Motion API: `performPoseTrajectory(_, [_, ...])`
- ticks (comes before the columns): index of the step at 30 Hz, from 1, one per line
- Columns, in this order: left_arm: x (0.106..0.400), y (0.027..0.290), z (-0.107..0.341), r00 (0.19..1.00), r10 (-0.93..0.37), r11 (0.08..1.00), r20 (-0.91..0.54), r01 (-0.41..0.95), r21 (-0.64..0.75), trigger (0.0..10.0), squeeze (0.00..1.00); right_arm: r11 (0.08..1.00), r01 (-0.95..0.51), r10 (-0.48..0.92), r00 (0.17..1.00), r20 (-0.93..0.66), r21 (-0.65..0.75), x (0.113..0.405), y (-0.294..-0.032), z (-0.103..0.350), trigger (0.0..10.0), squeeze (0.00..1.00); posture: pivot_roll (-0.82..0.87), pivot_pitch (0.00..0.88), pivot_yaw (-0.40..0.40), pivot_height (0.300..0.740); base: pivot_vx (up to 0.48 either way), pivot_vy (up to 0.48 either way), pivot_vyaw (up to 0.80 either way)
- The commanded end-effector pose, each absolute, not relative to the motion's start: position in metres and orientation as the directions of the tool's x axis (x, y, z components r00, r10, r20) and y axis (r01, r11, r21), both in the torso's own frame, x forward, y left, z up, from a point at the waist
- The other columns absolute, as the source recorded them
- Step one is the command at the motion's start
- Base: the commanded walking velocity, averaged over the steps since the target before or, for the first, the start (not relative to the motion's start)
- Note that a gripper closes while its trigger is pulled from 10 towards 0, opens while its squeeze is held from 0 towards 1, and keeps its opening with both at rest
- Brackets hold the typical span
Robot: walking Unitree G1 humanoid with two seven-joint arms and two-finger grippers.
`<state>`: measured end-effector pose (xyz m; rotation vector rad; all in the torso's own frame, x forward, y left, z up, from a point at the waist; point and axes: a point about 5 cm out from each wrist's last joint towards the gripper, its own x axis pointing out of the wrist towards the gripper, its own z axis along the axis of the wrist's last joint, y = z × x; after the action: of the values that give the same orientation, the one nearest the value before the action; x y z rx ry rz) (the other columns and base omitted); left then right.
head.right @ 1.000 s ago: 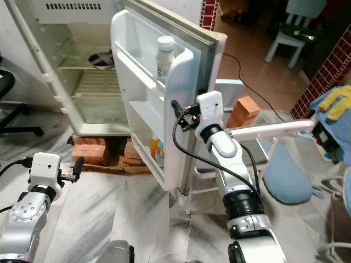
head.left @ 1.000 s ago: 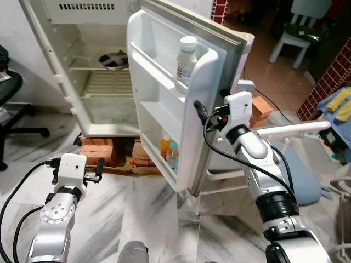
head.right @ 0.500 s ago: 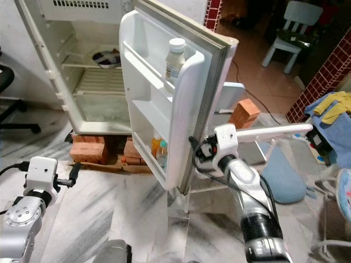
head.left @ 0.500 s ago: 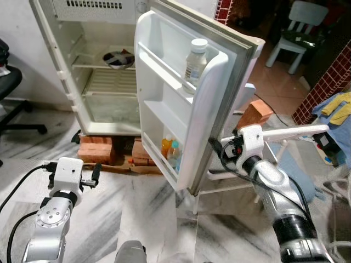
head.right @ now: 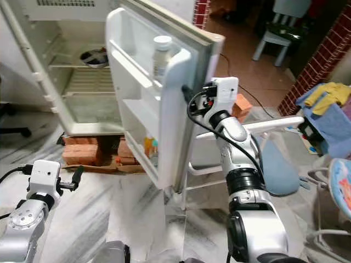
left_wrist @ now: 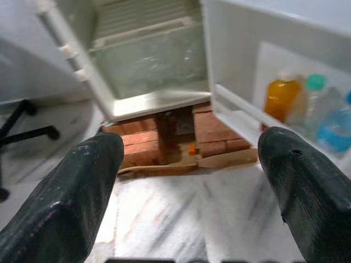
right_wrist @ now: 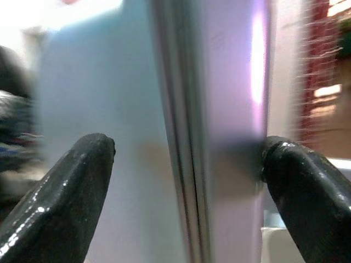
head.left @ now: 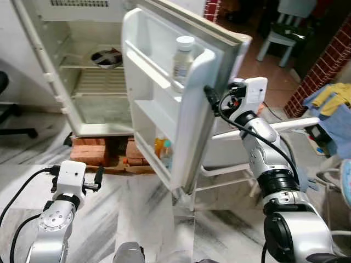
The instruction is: Restocking fridge
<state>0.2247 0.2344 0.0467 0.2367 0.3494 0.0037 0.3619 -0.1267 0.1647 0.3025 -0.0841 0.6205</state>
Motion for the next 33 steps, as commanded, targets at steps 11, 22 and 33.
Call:
performPoseTrajectory(11, [0.221,0.226,0.044,0.936,0.002,0.979,-0.352,0.07,0.193,10.0,0.0,0.428,-0.849,0.835,0.503,0.224,0.311,0.316,-0.099,0.167,10.0,0.0,0.23,0.0,-0.093,0.74,0.0,0.0,0.0])
performPoseTrajectory(22, [0.224,0.226,0.045,0.937,-0.028,0.987,-0.35,0.081,0.137,10.0,0.0,0.945,-0.288,0.29,0.957,0.01,0.153,0.308,-0.157,0.124,10.0,0.0,0.21,0.0,-0.091,0.74,0.0,0.21,0.0])
performPoseTrajectory(33, [0.228,0.226,0.047,0.938,-0.062,0.983,-0.34,0.116,0.141,10.0,0.0,0.978,-0.166,0.166,0.986,0.006,0.123,0.298,-0.15,0.109,10.0,0.0,0.19,0.0,-0.083,0.74,0.0,0.48,0.0])
